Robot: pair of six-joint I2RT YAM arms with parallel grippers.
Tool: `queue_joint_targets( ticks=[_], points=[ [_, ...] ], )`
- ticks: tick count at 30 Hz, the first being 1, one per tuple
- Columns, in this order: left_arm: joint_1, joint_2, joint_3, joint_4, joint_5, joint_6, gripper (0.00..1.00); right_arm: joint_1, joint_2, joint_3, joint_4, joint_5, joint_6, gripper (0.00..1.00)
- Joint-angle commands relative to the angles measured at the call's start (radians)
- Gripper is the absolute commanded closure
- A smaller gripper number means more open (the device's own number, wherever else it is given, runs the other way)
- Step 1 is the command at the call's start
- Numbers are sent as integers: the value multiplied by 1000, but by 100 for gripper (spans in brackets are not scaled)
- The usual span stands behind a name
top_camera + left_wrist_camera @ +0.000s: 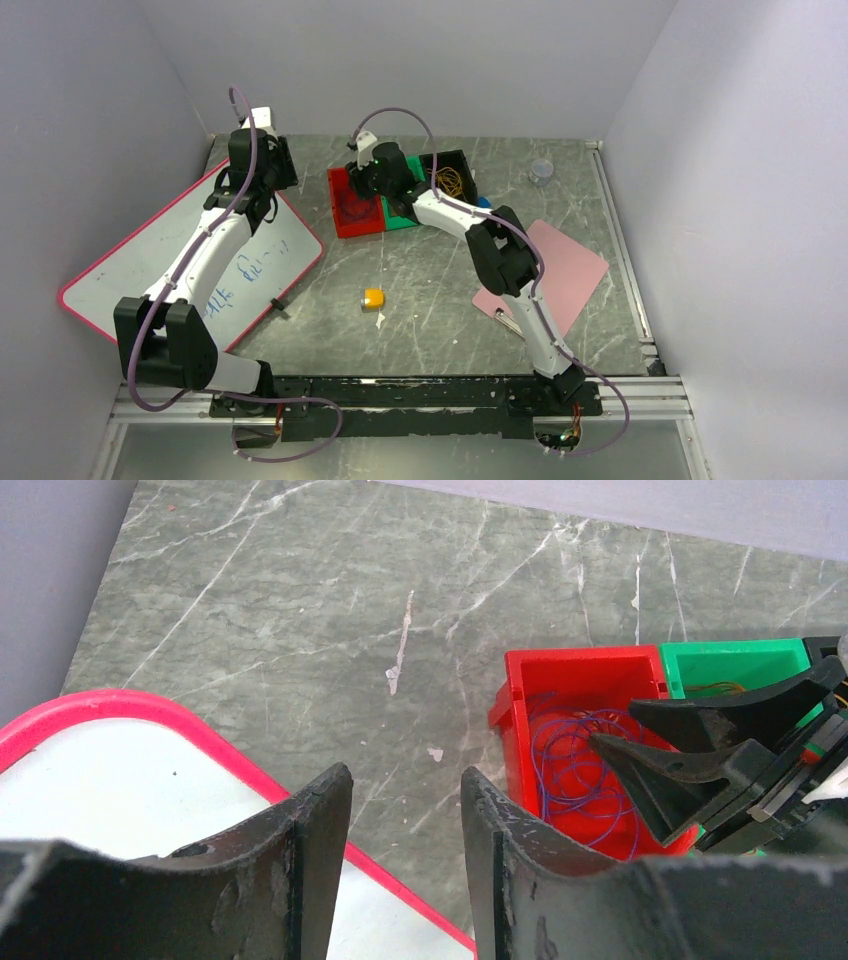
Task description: Untangle the cables
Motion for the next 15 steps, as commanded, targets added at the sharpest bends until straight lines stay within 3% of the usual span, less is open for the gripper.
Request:
queue_joint_targets(
  ticks=[1,9,15],
  points=[
    [8,-16,1,26,-19,14,51,-1,-55,-1,19,17,-17,55],
    [8,-10,5,21,-17,14,51,-1,-137,-54,30,16,8,53],
    [9,-4,10,18,-8,12,52,11,-196,-133,55,-78,91,54]
  ],
)
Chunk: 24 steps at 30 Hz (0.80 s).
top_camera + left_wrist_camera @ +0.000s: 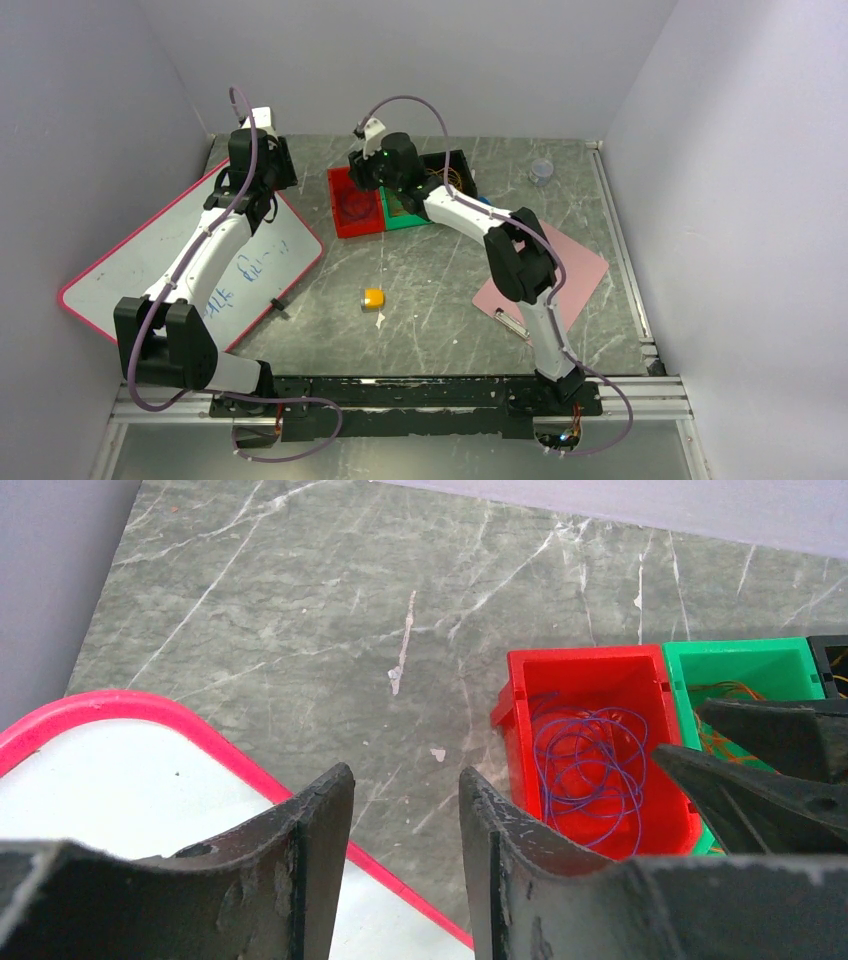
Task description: Untangle the cables
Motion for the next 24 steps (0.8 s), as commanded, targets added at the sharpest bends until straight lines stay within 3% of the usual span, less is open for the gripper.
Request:
queue_joint_targets(
  ticks=[1,24],
  points=[
    [8,-4,10,18,-4,6,52,17,-60,-51,39,-69,68,54],
    [8,-6,11,14,-7,9,54,71,70,21,-25,-83,188,55]
  ],
)
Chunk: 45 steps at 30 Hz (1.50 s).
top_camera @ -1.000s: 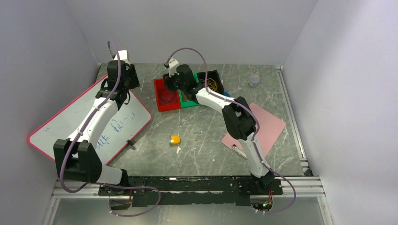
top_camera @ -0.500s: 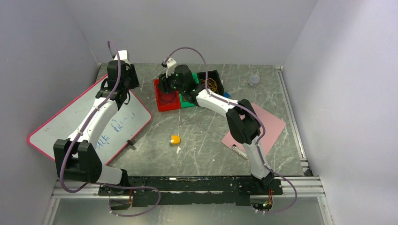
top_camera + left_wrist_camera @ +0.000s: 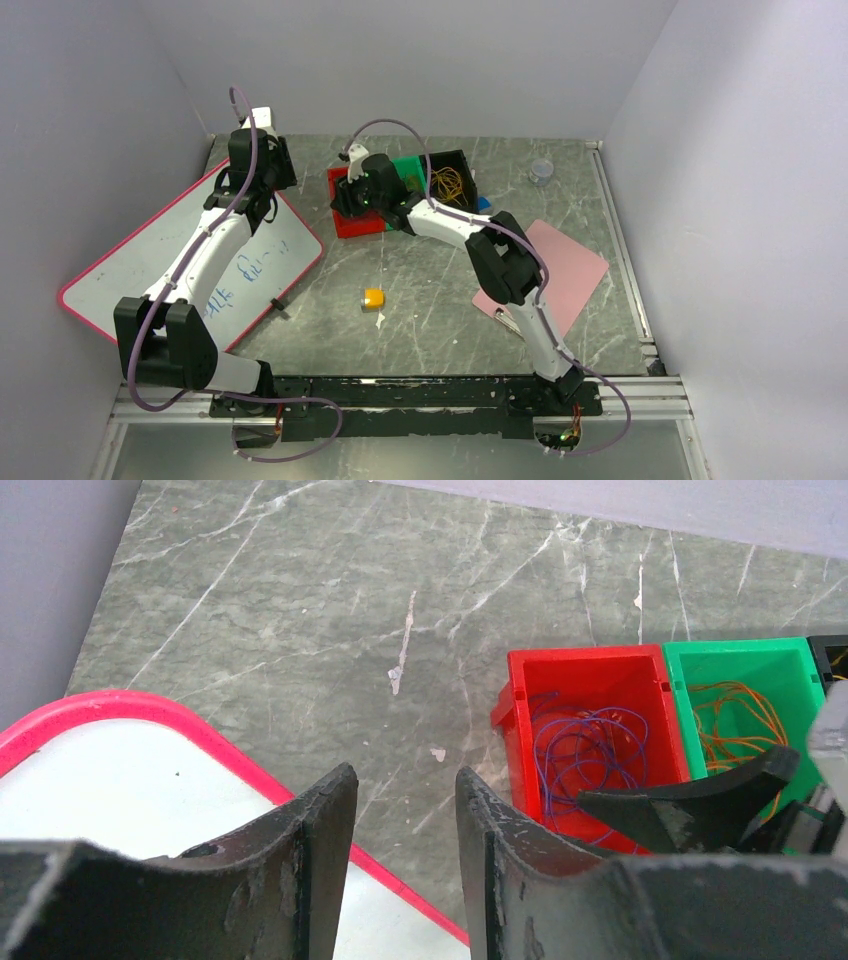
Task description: Untangle the cables
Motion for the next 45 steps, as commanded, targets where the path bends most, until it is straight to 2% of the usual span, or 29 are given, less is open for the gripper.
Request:
queue_joint_targets(
  ticks=[1,7,14,22,32,39,45],
  points=[
    [9,-5,10,14,-7,10,54,-3,33,50,-2,-7,26,55],
    [8,-6,12,13,-10,12,55,-3,51,62,5,-7,37,58],
    [8,-4,12,13,-9,14,55,-2,68,68,22,24,49,70],
    [8,0,16,9,-11,17,55,-3,92,91,13,27,57,67],
    [9,1,16,9,-15,20,55,-3,89,73,36,46,57,91],
    [9,1,18,9,-19,22,55,-3,101,81,17,106,46,99],
    [8,4,19,6,-17,23,55,-2,123,101,-26,177,28,100]
  ],
)
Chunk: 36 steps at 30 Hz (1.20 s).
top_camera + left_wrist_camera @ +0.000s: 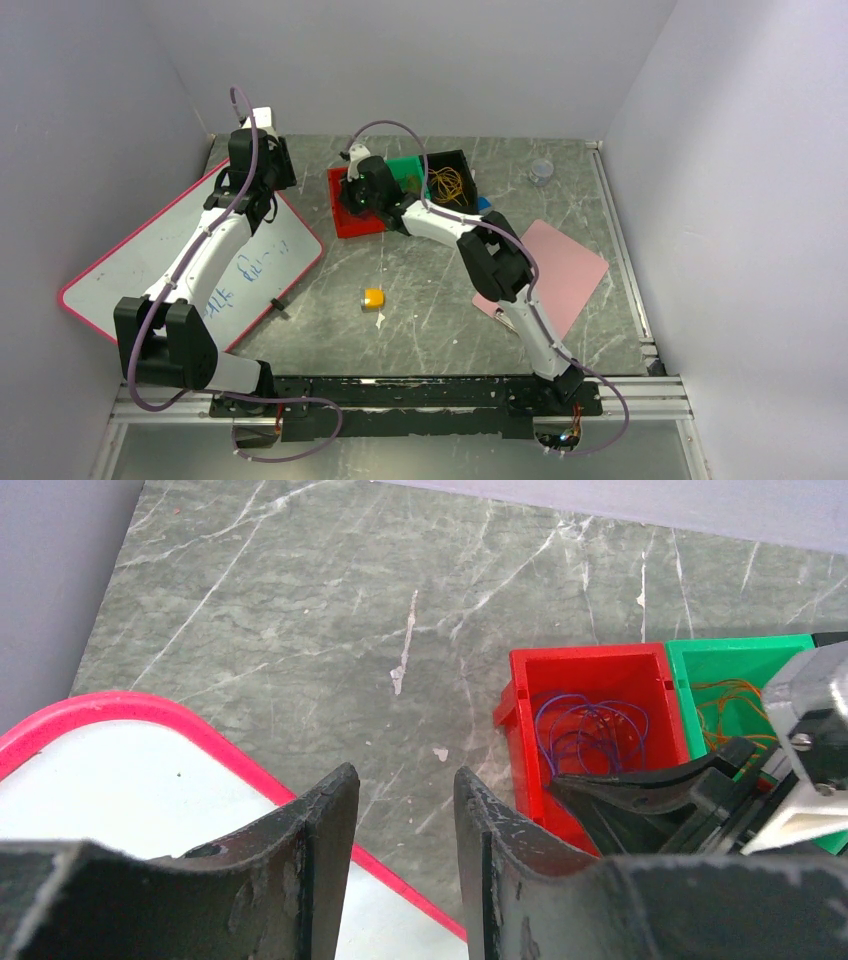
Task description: Untangle the cables
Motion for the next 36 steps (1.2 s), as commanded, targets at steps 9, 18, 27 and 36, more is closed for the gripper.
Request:
queue_joint_targets(
  ticks=[9,18,27,36],
  points=[
    [7,10,23,3,-16,13,55,-2,78,64,-72,121,-21,100],
    [9,12,24,0,-20,16,54,-2,61,60,-67,122,-44,79],
    [9,15,24,0,-15,13,54,-3,-22,130,-86,100,-96,57],
    [9,0,16,12,-10,10,53,-3,-169,35,-55,125,-135,51]
  ],
)
